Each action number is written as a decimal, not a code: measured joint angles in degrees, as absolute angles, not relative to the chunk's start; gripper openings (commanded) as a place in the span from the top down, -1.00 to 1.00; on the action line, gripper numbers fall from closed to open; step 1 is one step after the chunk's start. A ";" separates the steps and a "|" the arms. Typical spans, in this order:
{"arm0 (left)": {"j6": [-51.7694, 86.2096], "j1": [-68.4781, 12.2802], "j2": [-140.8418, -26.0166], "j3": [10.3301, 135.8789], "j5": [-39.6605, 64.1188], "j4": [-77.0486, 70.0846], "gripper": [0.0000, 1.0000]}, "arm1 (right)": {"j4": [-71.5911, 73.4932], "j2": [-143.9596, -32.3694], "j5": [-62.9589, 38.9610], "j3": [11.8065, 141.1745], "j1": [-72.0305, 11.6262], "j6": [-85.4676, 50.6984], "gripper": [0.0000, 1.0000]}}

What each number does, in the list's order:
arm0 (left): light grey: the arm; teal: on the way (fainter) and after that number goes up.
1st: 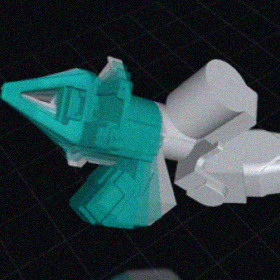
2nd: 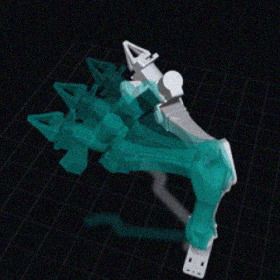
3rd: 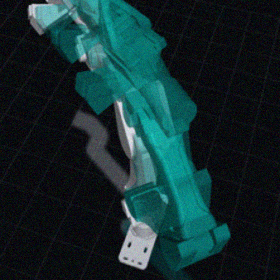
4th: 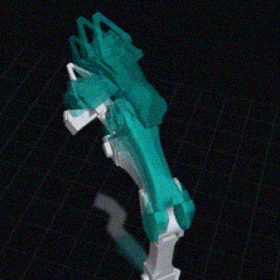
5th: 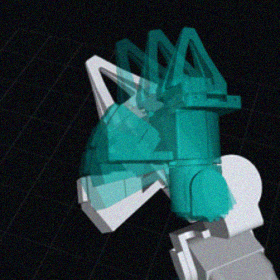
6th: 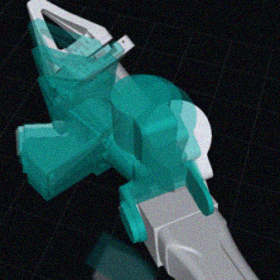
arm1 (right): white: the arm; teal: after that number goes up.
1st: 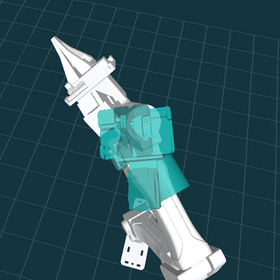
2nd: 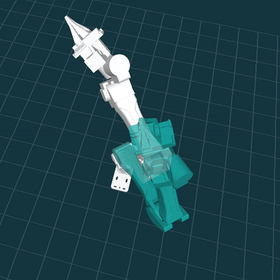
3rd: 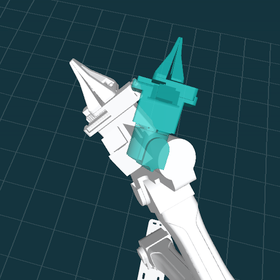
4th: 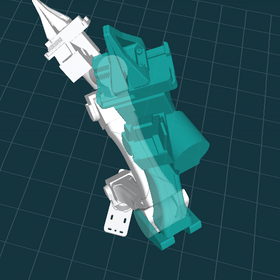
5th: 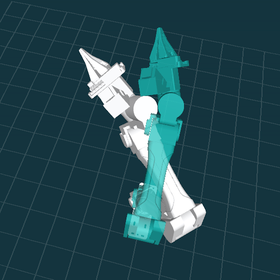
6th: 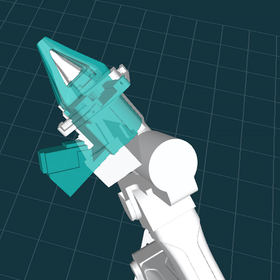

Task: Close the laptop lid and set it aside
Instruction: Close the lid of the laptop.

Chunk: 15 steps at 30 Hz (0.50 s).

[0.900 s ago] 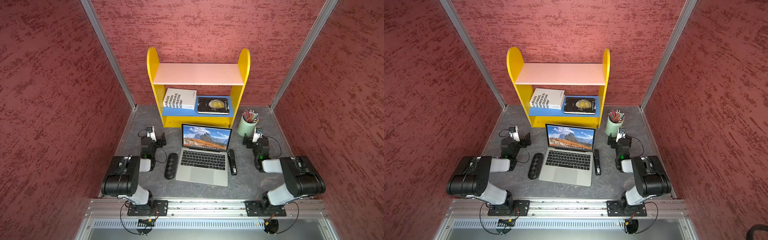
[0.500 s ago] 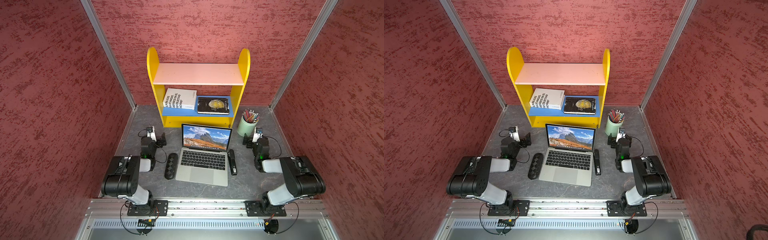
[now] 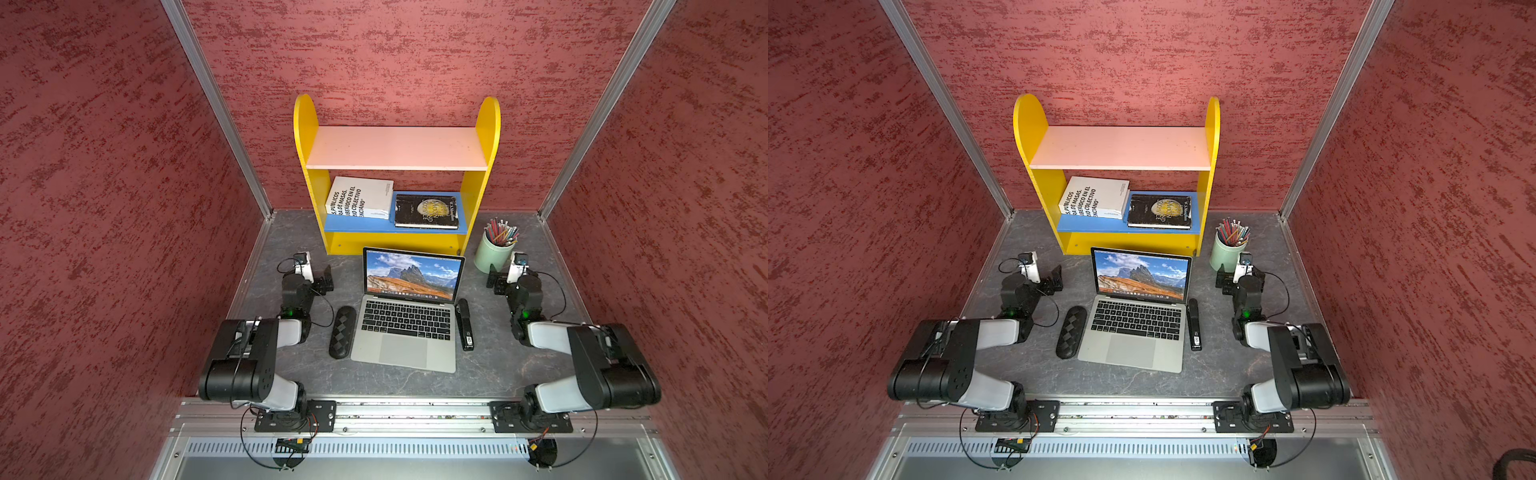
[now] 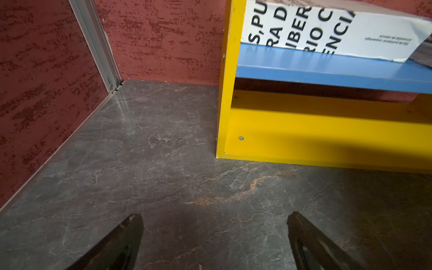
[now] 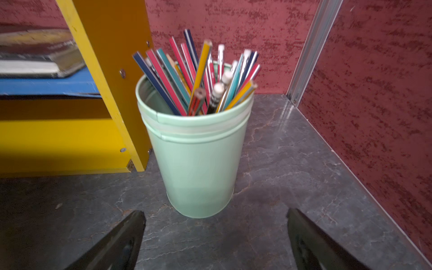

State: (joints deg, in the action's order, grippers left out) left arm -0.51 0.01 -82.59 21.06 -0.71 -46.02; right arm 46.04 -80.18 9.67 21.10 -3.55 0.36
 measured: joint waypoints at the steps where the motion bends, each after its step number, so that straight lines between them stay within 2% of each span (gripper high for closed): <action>1: -0.51 -0.19 -81.14 21.19 -1.08 -45.06 -0.99 | 43.42 -77.87 9.72 21.76 -3.55 -0.21 -0.97; 8: 0.56 -1.37 -70.24 21.87 -2.42 -36.97 -0.99 | 30.15 -68.66 8.84 27.14 -3.55 -6.42 -0.97; 15: 8.93 -1.85 -58.00 21.85 -1.98 -30.35 -0.99 | 18.85 -64.42 2.17 33.04 -3.55 -14.24 -0.97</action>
